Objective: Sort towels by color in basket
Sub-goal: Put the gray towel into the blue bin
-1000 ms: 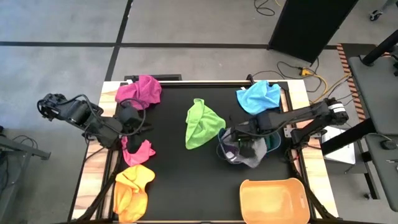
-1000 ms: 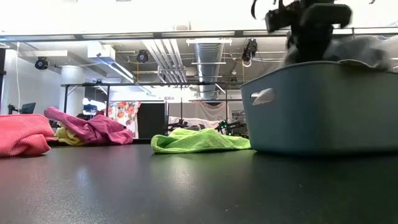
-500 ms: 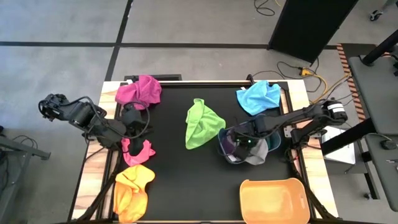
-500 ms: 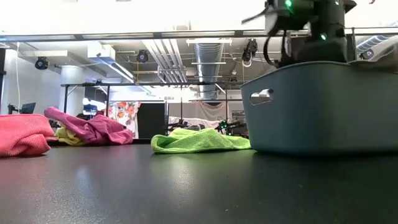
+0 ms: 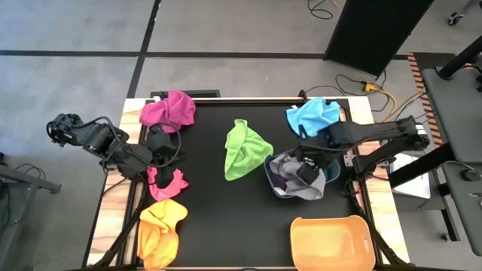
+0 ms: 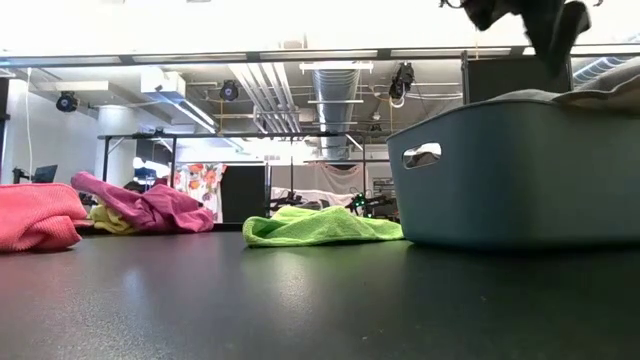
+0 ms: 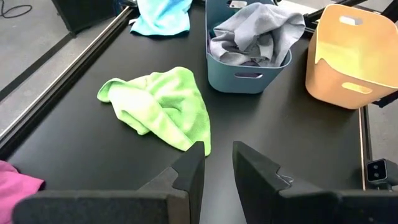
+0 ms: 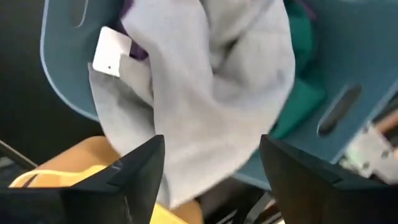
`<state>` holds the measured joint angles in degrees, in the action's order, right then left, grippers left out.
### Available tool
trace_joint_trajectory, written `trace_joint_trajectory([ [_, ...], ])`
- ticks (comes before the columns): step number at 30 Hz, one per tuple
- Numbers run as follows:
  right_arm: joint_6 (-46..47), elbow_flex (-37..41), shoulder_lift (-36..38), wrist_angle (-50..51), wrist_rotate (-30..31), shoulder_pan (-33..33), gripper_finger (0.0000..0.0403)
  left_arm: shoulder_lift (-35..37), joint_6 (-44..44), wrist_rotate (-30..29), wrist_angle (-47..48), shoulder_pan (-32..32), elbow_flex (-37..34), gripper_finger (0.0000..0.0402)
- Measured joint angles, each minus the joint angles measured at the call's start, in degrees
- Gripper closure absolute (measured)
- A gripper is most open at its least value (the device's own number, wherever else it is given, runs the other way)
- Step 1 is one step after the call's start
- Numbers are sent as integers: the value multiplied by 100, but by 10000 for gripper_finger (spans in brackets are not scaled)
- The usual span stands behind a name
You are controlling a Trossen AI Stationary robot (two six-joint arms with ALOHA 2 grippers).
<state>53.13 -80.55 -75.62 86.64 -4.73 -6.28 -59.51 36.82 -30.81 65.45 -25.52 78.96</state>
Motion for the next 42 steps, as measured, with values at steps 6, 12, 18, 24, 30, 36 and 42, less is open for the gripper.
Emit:
trace_joint_trajectory([
  [6, 714, 442, 201, 346, -141, -750, 167, 18, 170, 176, 20, 0, 0, 333],
  [12, 732, 832, -160, 67, -586, -1136, 207, 24, 260, 329, 54, -7, 0, 333],
  [18, 167, 830, -460, -1555, 75, -585, 230, 24, -138, 119, 57, 5, 0, 333],
  [24, 178, 920, -631, -1930, 1550, 183, 246, 75, -204, -166, 61, 7, -2, 333],
  [30, 366, 1784, -809, -2013, 1079, 569, 269, 131, -138, -164, 61, 7, -2, 333],
  [36, 416, 2872, -1123, -2676, -306, 362, 281, 153, -136, -164, 64, 7, -2, 333],
  [42, 539, 2842, -962, -2506, -329, 332, 259, 206, -136, -162, 122, 7, -2, 333],
])
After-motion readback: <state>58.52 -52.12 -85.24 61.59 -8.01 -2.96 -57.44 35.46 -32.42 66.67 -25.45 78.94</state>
